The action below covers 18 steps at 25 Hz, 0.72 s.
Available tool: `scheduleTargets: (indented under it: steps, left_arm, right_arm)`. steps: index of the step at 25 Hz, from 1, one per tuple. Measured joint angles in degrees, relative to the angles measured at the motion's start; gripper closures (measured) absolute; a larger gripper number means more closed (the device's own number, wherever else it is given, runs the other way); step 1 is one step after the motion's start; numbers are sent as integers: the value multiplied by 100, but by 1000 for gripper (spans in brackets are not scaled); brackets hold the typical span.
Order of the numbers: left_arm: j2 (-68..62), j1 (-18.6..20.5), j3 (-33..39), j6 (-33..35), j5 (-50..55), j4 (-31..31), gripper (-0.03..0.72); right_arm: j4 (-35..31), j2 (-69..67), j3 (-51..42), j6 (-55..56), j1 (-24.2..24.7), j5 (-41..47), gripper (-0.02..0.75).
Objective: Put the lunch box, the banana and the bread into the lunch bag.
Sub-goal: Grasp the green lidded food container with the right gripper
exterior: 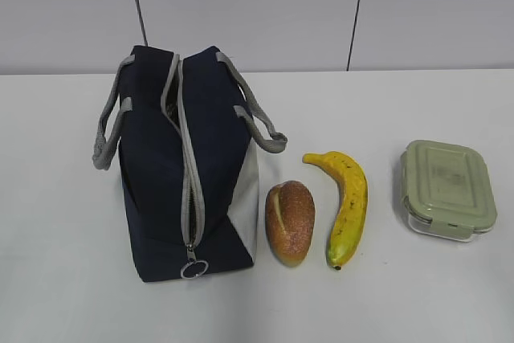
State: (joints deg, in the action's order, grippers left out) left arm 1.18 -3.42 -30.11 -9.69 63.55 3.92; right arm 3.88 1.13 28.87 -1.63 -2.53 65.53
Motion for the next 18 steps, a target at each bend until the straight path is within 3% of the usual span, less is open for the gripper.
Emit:
scheduleTargets:
  steps: [18]
  left_arm:
    - [0,0,0,0,-5,-11,128]
  right_arm:
    - [0,0,0,0,0,0,214]
